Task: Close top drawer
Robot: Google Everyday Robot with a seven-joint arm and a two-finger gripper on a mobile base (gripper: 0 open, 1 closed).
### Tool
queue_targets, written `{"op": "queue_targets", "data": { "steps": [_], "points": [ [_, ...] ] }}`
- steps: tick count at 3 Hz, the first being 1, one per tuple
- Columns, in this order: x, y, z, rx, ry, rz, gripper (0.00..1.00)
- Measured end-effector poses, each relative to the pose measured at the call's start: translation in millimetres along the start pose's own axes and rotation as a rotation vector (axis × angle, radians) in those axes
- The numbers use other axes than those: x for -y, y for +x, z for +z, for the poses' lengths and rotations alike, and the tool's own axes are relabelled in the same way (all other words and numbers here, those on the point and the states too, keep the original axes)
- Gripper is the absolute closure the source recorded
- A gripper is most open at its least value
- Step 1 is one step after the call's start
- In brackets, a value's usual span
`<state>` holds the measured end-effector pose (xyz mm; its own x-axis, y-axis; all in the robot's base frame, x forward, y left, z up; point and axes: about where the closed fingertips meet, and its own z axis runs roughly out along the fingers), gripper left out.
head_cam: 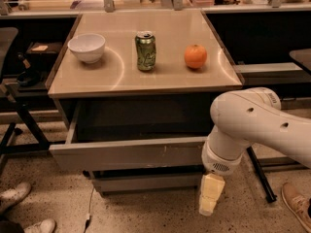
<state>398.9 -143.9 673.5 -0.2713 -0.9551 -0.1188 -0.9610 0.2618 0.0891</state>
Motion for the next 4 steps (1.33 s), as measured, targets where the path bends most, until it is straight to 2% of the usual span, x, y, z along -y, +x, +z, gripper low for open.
{"op": "queue_targets", "data": {
  "steps": [1,3,4],
  "points": [
    [0,0,0,0.0,0.0,0.0,0.17],
    [0,0,0,0.0,0.0,0.0,0.65],
    [14,-3,1,-0.004,0.012,0.007,0.88]
  ]
}}
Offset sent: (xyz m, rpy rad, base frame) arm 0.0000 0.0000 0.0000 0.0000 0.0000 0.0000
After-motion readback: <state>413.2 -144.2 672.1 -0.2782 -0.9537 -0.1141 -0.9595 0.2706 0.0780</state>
